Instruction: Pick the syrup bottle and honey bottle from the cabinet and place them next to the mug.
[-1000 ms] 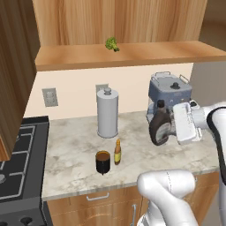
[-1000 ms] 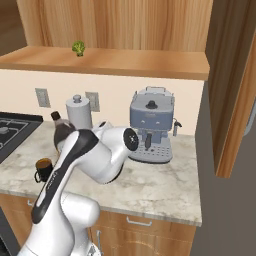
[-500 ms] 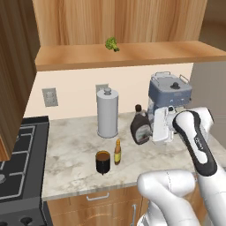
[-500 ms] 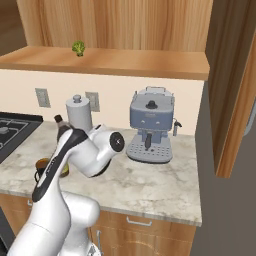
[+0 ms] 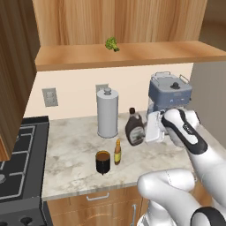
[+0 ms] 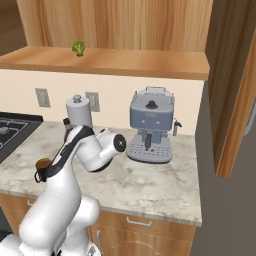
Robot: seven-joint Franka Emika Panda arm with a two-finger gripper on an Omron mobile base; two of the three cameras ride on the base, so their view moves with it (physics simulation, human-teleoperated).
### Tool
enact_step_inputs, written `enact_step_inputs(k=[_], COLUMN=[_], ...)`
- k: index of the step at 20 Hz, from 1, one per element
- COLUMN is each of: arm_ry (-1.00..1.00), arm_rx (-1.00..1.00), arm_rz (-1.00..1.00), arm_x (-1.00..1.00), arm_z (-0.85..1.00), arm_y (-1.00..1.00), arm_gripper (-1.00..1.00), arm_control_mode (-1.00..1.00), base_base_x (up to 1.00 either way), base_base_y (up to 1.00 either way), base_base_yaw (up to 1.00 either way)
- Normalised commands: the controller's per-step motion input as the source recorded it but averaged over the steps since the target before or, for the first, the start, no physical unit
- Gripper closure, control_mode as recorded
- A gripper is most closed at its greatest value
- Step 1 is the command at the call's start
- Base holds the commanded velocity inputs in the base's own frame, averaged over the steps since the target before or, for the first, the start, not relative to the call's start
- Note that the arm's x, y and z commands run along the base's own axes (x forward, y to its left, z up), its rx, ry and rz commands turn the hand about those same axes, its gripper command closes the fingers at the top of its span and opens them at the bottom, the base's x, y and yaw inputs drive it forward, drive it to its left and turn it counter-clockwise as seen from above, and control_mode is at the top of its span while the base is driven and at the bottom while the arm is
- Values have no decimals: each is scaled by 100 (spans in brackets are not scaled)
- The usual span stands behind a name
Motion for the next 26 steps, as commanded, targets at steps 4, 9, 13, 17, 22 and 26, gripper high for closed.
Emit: enact_step_inputs(k=[4, 9, 13, 17, 22, 26], arm_ry=[1, 0, 0, 0, 0, 0], arm_rx=[15, 18, 13, 1, 0, 0], arm_rz=[4, 5, 7, 5, 2, 0], arm_x=[15, 0, 0, 0, 0, 0], arm_z=[-53, -66, -77, -45, -28, -5], arm_y=[0, 0, 0, 0, 2, 11], arm_gripper=[100, 100, 100, 100, 100, 100], arm_control_mode=[-100, -100, -100, -100, -100, -100], base_base_x=[0, 0, 0, 0, 0, 0], base_base_y=[0, 0, 0, 0, 0, 0], base_base_yaw=[0, 0, 0, 0, 0, 0])
